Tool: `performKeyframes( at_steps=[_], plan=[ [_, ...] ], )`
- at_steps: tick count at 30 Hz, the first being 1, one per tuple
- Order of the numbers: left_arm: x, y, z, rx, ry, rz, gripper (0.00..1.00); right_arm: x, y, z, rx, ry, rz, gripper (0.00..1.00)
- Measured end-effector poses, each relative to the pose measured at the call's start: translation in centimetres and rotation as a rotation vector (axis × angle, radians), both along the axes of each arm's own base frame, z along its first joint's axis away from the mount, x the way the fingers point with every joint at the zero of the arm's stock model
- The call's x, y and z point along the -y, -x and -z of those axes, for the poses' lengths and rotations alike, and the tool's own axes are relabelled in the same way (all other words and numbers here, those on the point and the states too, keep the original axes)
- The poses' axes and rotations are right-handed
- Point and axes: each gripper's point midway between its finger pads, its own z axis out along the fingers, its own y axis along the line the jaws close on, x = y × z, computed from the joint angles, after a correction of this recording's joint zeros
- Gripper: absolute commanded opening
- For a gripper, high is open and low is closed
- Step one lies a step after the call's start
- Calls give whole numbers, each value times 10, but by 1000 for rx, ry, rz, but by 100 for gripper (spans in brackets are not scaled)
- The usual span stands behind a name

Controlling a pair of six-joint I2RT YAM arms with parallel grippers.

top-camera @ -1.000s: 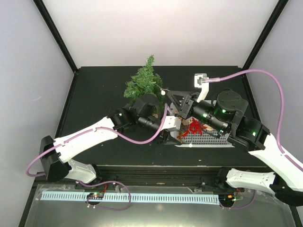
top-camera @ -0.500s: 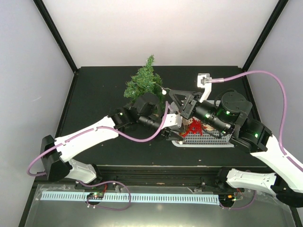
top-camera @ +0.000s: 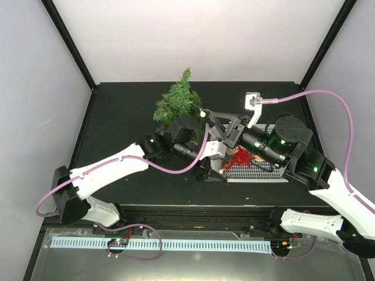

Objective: Decorate the small christmas tree

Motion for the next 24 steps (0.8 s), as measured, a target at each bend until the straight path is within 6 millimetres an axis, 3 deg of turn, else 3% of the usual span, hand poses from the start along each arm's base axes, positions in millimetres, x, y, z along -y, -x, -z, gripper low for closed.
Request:
performKeyframes(
  at_steps=[3, 7, 13, 17, 20, 24],
  plan=[
    [-2, -11, 6, 37, -10, -78, 90, 0, 1, 0, -2, -23, -8, 1],
    [-11, -28, 7, 80, 16, -180, 91, 3, 5, 1, -2, -62, -14, 1],
    [-16, -60, -23, 81, 115, -315, 91, 9, 11, -11, 9, -142, -33, 1],
    [-14, -63, -27, 61, 147, -328, 89, 9, 13, -18, 14, -183, -44, 1],
    [-14, -60, -25, 37, 152, -318, 77, 7, 13, -19, 8, -196, -51, 1],
    [-13, -51, -31, 6, 174, -266, 46, 4, 13, -21, 6, -206, -60, 1]
  ],
)
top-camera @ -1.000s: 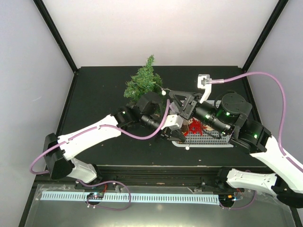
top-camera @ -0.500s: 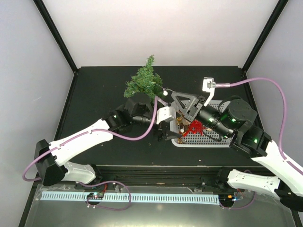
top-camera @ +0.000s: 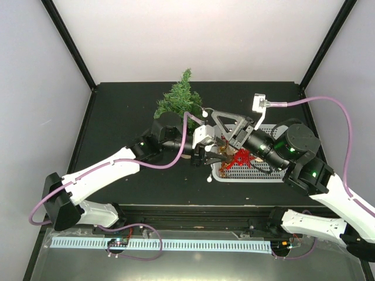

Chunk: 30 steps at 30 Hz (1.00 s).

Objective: Decorate the small christmas tree

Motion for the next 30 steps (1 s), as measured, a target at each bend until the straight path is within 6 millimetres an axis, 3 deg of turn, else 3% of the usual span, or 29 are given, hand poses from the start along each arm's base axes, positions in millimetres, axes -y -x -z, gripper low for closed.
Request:
performKeyframes(
  at_steps=[4, 5, 14, 18, 23, 30],
  plan=[
    [-2, 8, 0, -6, 6, 47, 7, 0, 0, 0, -2, -2, 3, 1],
    [-4, 9, 3, -10, 1, 50, 2, 1, -1, 0, -2, -3, 5, 1],
    [-35, 16, -5, 26, -27, 16, 2, 14, -1, -5, 14, -18, 47, 1],
    [-46, 25, -6, 48, -45, 21, 1, 25, 0, 3, 13, -22, 80, 1],
    [-56, 32, 8, 56, -92, 23, 2, 32, -3, 22, -2, -4, 116, 1],
    [-69, 30, 22, 103, -161, -12, 1, 39, -8, 33, -6, 15, 167, 1]
  ],
)
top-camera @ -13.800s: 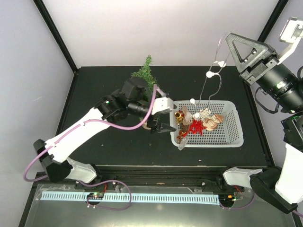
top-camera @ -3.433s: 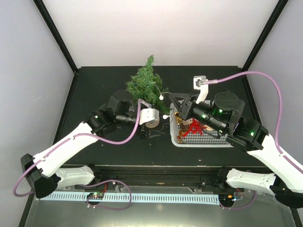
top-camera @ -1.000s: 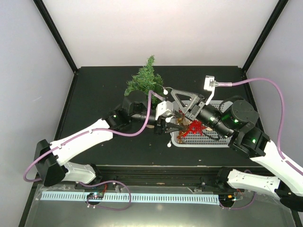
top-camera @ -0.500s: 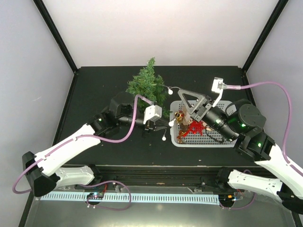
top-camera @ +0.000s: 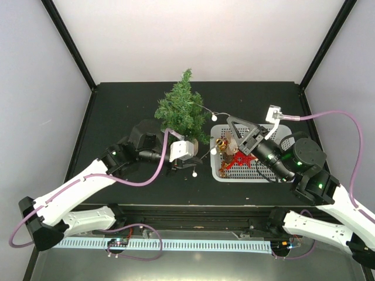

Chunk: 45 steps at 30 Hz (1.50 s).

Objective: Decorate the small christmas tree

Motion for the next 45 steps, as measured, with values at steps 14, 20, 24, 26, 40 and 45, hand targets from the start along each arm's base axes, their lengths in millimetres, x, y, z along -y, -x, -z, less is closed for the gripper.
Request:
performKeyframes(
  at_steps=[14, 20, 24, 26, 40, 45],
  plan=[
    [-22, -20, 5, 178, -95, -115, 2, 13, -30, 21, 30, 161, 205, 1],
    [-18, -39, 16, 193, -156, -163, 2, 18, -53, 32, 28, 237, 292, 1],
    [-20, -54, 15, 215, -181, -204, 1, 26, -62, 39, 12, 259, 335, 1],
    [-26, -61, 12, 236, -183, -233, 2, 30, -64, 44, 2, 272, 350, 1],
    [-74, -78, 0, 341, -241, -370, 2, 22, -68, 125, -127, 360, 317, 1],
    [-88, -77, -1, 386, -280, -405, 2, 9, -72, 132, -142, 349, 283, 1]
  ],
)
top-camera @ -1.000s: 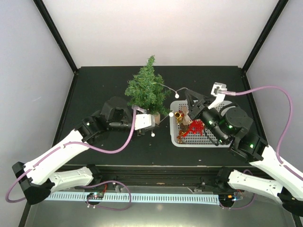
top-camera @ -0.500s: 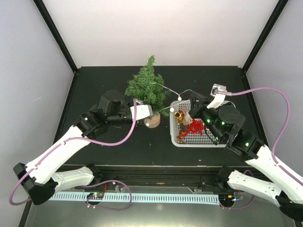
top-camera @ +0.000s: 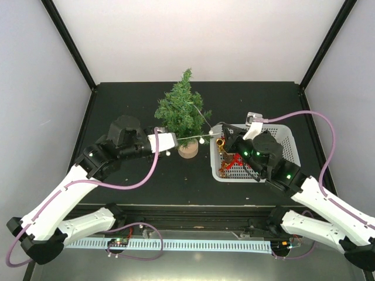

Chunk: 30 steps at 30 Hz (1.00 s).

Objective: Decorate the small christmas tree

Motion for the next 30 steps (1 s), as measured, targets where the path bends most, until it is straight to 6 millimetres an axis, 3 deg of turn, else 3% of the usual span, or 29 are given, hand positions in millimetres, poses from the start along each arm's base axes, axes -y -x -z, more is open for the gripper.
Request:
performKeyframes(
  at_steps=[14, 21, 25, 30],
  plan=[
    [-53, -15, -21, 210, -115, -177, 2, -52, -11, 19, -47, -22, -143, 1],
    [-83, -24, -33, 273, -136, -269, 2, -77, -5, 3, -26, -72, -256, 3],
    [-101, -34, -39, 298, -137, -334, 2, -82, -2, -4, -14, -89, -293, 7],
    [-142, -51, -46, 319, -154, -499, 1, -78, -7, -1, -21, -77, -272, 15]
  ],
)
